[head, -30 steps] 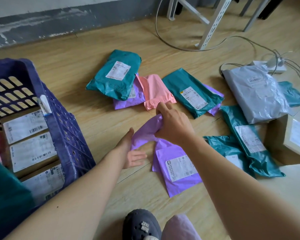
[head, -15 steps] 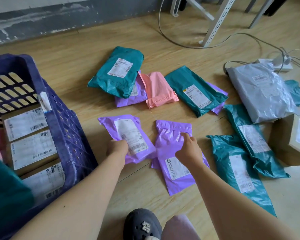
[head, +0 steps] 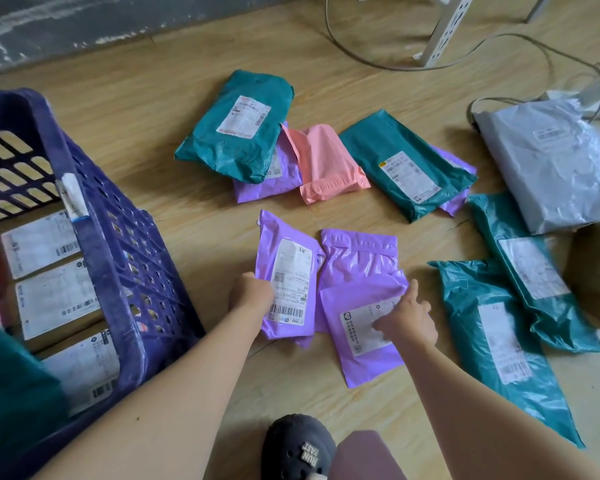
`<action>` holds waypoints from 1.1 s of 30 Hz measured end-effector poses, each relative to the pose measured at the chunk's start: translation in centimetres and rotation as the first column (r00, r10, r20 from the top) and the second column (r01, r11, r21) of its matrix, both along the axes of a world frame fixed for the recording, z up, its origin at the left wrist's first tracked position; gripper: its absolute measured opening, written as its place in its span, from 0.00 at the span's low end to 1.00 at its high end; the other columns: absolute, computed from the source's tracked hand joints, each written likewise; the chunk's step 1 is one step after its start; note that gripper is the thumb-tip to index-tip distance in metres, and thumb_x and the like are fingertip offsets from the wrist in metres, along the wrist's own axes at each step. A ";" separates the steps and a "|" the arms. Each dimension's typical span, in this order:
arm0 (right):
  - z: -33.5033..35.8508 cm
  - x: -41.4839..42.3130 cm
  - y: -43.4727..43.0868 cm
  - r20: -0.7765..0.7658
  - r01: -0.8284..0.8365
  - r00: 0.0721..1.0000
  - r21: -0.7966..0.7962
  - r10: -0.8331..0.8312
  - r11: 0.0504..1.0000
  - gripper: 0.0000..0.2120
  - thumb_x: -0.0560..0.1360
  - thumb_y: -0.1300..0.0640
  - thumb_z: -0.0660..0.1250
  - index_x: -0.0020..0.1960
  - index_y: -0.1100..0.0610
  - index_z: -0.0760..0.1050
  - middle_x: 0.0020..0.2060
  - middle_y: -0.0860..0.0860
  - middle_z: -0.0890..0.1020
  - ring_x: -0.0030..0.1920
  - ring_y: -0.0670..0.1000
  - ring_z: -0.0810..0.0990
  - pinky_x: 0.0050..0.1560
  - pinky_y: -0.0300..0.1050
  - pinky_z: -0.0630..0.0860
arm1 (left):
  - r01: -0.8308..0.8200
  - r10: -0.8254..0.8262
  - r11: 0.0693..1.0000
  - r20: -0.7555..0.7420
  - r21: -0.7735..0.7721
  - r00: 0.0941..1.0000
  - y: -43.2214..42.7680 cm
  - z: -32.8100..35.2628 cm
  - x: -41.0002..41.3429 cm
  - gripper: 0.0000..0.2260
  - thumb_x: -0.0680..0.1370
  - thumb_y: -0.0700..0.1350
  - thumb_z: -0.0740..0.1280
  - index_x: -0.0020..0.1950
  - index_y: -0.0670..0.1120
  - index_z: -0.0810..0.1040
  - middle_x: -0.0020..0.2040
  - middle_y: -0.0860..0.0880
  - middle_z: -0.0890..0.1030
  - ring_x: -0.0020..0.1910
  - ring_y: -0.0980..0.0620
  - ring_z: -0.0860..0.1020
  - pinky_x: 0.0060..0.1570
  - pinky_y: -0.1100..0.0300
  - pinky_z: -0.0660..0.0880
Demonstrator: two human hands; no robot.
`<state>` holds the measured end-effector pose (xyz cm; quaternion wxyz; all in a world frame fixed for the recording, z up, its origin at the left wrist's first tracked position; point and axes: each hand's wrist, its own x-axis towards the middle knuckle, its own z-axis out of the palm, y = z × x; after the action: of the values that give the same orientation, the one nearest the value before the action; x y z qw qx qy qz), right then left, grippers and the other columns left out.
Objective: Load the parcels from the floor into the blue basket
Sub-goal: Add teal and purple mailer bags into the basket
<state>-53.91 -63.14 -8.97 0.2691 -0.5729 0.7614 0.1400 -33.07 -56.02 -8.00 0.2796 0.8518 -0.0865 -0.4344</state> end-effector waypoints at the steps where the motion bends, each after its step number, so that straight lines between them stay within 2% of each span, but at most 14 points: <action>1: 0.0 -0.1 -0.1 -0.012 0.004 1.000 0.002 -0.004 1.000 0.45 0.70 0.59 0.70 0.76 0.50 0.44 0.67 0.58 0.63 0.60 0.60 0.76 0.52 0.49 0.72 | -0.012 0.012 1.000 -0.007 -0.011 1.000 -0.1 0.0 0.0 0.09 0.73 0.31 0.56 0.45 0.40 0.74 0.55 0.35 0.79 0.55 0.38 0.77 0.45 0.55 0.71; 5: 0.0 -0.3 -0.5 -0.040 0.037 0.999 -0.013 -0.037 0.999 0.35 0.70 0.59 0.71 0.71 0.55 0.56 0.63 0.57 0.65 0.58 0.61 0.76 0.49 0.49 0.71 | -0.025 0.024 0.999 -0.026 -0.037 0.999 -0.4 0.0 -0.2 0.11 0.73 0.31 0.55 0.46 0.41 0.75 0.53 0.37 0.80 0.54 0.39 0.78 0.49 0.53 0.74; 8: -0.1 -0.4 -0.1 -0.084 0.007 0.996 0.027 -0.005 1.000 0.27 0.71 0.56 0.70 0.66 0.59 0.63 0.61 0.56 0.67 0.59 0.60 0.76 0.51 0.50 0.73 | -0.023 0.021 0.998 -0.034 -0.055 0.999 -0.6 0.2 -0.4 0.11 0.73 0.31 0.55 0.46 0.41 0.74 0.53 0.37 0.80 0.50 0.40 0.78 0.44 0.57 0.70; 13: -0.1 -0.8 0.3 -0.116 0.004 0.993 0.011 -0.003 1.000 0.20 0.74 0.56 0.65 0.63 0.59 0.67 0.59 0.56 0.69 0.57 0.60 0.77 0.53 0.51 0.73 | -0.005 0.002 0.997 -0.038 -0.073 0.999 -0.5 1.2 -0.4 0.10 0.73 0.31 0.55 0.45 0.42 0.73 0.46 0.42 0.77 0.44 0.45 0.74 0.44 0.59 0.68; 16: 1.1 -0.8 -0.1 -0.085 0.034 0.996 -0.055 -0.038 0.998 0.16 0.74 0.56 0.62 0.60 0.60 0.67 0.57 0.58 0.75 0.58 0.61 0.76 0.53 0.52 0.72 | 0.001 -0.002 0.996 -0.009 -0.089 1.000 -0.6 2.0 -0.3 0.10 0.72 0.31 0.56 0.45 0.42 0.74 0.46 0.42 0.78 0.46 0.43 0.76 0.46 0.55 0.73; 19: 3.3 -0.6 -0.8 0.010 0.014 1.000 -0.117 -0.013 0.993 0.14 0.74 0.55 0.62 0.58 0.59 0.68 0.54 0.58 0.78 0.56 0.60 0.77 0.49 0.49 0.71 | 0.008 -0.006 0.993 0.018 -0.117 1.000 -0.8 3.3 -0.4 0.11 0.72 0.32 0.57 0.45 0.42 0.76 0.47 0.41 0.80 0.48 0.40 0.79 0.50 0.52 0.76; 23: 6.7 0.6 -1.0 0.101 -0.069 0.991 -0.217 0.093 0.974 0.11 0.75 0.55 0.61 0.56 0.54 0.71 0.51 0.56 0.79 0.53 0.58 0.76 0.43 0.45 0.67 | 0.022 -0.017 0.986 0.029 -0.167 0.999 -0.5 6.4 -0.9 0.11 0.72 0.32 0.56 0.45 0.41 0.76 0.47 0.42 0.79 0.47 0.41 0.77 0.50 0.53 0.75; 27: 11.0 2.2 -1.2 0.173 -0.091 0.973 -0.315 0.151 0.945 0.09 0.74 0.55 0.62 0.53 0.53 0.74 0.46 0.55 0.80 0.48 0.58 0.77 0.42 0.45 0.72 | 0.035 -0.024 0.970 0.049 -0.239 0.999 0.2 10.2 -0.8 0.12 0.71 0.32 0.57 0.47 0.40 0.78 0.50 0.40 0.81 0.51 0.39 0.78 0.54 0.49 0.76; 30: 15.1 3.5 -1.1 0.189 -0.147 0.953 -0.401 0.238 0.904 0.09 0.74 0.56 0.63 0.53 0.53 0.77 0.49 0.55 0.81 0.51 0.59 0.78 0.43 0.44 0.71 | 0.072 -0.048 0.960 0.095 -0.272 0.994 0.9 13.9 0.1 0.09 0.73 0.32 0.57 0.45 0.41 0.75 0.47 0.41 0.78 0.48 0.41 0.76 0.49 0.56 0.74; 33: 19.6 4.8 -0.7 0.207 -0.179 0.929 -0.476 0.307 0.861 0.10 0.72 0.59 0.64 0.52 0.53 0.78 0.50 0.56 0.81 0.52 0.59 0.78 0.43 0.43 0.70 | 0.103 -0.063 0.937 0.130 -0.334 0.990 1.8 17.8 1.2 0.09 0.73 0.31 0.57 0.44 0.42 0.75 0.43 0.43 0.77 0.45 0.43 0.75 0.45 0.57 0.70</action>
<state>-49.15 -63.82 10.59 0.2127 -0.7254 0.6488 -0.0876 -31.86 -54.18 9.79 0.3984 0.8102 -0.2123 -0.3738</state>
